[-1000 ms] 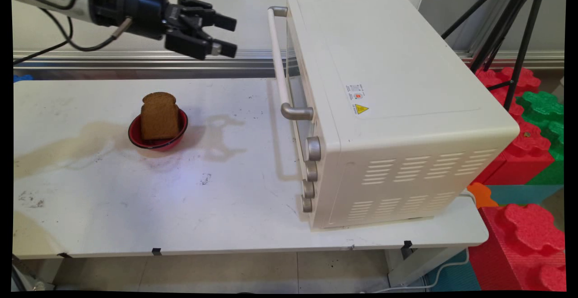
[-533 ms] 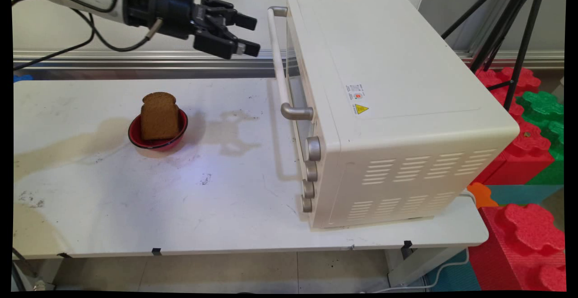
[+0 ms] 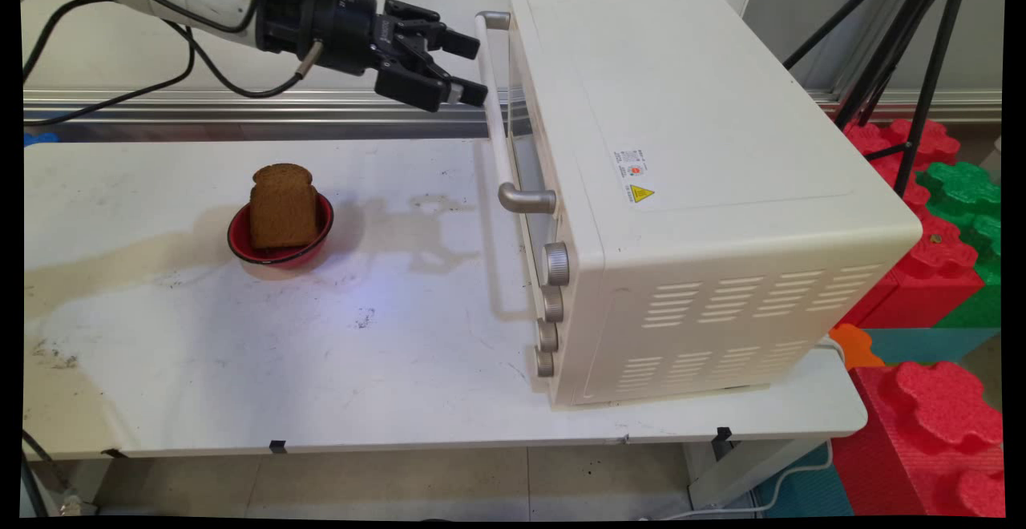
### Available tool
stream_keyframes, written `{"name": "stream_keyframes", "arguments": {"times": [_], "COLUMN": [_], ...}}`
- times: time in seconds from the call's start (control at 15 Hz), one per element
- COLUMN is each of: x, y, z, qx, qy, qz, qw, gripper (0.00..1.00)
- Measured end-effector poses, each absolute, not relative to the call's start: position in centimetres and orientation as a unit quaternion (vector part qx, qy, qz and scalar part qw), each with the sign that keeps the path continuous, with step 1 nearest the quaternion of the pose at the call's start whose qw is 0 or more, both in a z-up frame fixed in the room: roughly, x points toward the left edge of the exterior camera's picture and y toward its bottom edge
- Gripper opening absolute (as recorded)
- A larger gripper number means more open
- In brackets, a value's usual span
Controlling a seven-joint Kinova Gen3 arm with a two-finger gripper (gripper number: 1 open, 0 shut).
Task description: Open the oven
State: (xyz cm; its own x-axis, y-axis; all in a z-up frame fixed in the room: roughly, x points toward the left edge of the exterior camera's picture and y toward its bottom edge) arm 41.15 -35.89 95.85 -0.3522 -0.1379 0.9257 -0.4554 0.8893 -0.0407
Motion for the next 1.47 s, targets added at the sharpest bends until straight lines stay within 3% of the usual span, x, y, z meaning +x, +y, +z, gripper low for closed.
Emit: {"name": "stream_keyframes", "arguments": {"times": [0.47, 0.53, 1.47], "x": [40.1, 40.0, 38.7], "y": [-36.5, -36.6, -37.4], "z": [95.4, 95.3, 94.3], "qx": [0.177, 0.176, 0.173], "qy": [-0.812, -0.813, -0.821], "qz": [0.149, 0.149, 0.147], "qw": [0.536, 0.535, 0.524], "gripper": [1.00, 0.00, 0.00]}}
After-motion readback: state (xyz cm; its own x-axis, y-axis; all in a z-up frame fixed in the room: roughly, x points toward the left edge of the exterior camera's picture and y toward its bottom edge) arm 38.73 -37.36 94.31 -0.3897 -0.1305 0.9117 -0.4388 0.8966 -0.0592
